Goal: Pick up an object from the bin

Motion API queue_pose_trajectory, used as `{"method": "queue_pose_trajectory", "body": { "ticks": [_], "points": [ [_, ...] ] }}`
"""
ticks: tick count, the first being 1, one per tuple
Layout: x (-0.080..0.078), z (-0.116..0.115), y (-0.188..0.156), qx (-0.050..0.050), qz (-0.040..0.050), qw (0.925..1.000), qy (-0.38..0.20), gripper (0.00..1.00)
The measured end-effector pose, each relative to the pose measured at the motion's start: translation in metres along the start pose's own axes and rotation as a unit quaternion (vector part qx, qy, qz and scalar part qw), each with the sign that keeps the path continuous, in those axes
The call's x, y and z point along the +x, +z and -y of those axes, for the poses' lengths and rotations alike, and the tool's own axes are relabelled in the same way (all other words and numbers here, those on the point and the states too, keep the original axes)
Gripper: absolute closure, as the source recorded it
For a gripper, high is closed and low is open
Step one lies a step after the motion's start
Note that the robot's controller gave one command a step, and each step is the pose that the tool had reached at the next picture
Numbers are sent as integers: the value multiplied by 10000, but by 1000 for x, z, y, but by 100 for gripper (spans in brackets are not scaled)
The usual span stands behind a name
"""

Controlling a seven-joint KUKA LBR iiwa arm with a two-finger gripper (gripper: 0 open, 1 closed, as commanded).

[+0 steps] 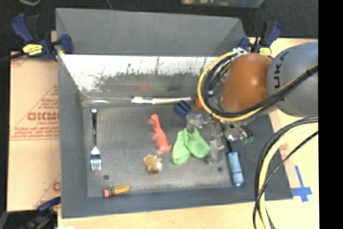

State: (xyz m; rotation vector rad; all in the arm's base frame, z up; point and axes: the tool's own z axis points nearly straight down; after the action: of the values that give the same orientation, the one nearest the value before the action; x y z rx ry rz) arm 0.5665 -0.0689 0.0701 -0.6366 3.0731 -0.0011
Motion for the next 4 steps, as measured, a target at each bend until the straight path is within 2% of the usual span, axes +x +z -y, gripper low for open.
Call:
{"method": "queue_pose_trajectory", "body": {
  "ticks": [1,2,3,4],
  "points": [
    [0,2,-68,21,24,9992,391,0],
    [-11,-21,-29,-26,-30,9990,-435,0],
    [-15,-14,-1,25,19,9888,-1495,0],
    [-18,-29,-2,-2,-1,9916,-1290,100]
  ]
}}
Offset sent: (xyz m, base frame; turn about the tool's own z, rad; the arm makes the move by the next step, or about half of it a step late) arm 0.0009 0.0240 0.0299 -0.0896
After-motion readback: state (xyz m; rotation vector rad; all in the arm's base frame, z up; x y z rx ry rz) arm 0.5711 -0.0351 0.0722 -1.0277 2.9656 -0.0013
